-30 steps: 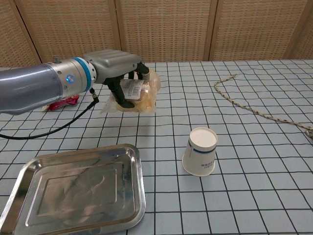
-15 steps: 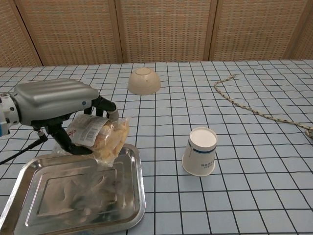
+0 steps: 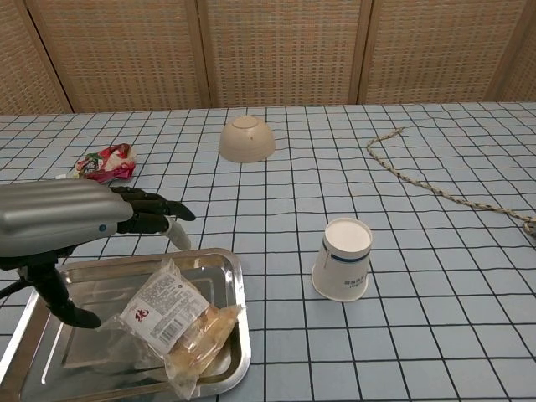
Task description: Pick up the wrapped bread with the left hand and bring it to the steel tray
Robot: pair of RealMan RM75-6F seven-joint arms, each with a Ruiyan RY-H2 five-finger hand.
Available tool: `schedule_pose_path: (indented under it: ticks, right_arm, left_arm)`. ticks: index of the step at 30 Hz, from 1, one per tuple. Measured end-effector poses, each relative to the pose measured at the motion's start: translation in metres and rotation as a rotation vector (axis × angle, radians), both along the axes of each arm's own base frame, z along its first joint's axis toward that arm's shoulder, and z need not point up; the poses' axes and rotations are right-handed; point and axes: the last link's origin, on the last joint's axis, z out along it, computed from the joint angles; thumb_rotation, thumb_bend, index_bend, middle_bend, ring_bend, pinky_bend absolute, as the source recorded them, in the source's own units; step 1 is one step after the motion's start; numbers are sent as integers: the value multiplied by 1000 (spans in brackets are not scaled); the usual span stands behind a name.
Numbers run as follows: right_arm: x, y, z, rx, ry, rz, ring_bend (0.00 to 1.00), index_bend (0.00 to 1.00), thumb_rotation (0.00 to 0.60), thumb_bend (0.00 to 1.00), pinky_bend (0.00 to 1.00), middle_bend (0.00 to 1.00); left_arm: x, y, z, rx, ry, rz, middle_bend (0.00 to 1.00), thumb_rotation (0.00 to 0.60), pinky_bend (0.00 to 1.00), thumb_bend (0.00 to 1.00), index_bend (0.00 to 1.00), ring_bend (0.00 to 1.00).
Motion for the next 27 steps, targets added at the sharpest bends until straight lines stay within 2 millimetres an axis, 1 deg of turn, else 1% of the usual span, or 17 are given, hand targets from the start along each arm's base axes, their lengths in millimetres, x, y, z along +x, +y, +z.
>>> schedule_pose_path:
  ticks: [6,9,12,16,20,23,25,27]
  right_arm:
    - [2,2,-1,1,10,7,0,117,600,66,0,0]
    - [2,3,-1,4,19,6,0,111,600,66,0,0]
    - [3,3,-3,7,34,3,0,105,600,66,0,0]
    - [4,5,-6,16,51,2,0,98,600,65,0,0]
    - [7,6,-11,34,69,9,0,92,600,65,0,0]
    - [10,7,-16,51,86,18,0,86,600,65,0,0]
    - [11,8,-18,60,93,22,0,80,600,65,0,0]
    - [11,9,-20,68,98,24,0,76,600,65,0,0]
  left_arm:
    - [-5,-3,13,69,-38,11,0,600,0,87,106,0]
    - [-11,-3,25,160,-74,16,0,600,0,90,103,0]
    - [-23,-4,42,277,-106,48,0,600,0,90,94,0]
    - [-50,-10,65,447,-113,110,0,600,0,90,68,0]
    - [-90,-21,87,613,-67,190,0,600,0,90,21,0]
    - [-115,-32,96,667,-33,270,0,600,0,90,0,0]
    - [-126,-39,99,680,-30,322,0,600,0,90,0,0]
    - [-133,-45,101,686,-36,354,0,600,0,90,0,0]
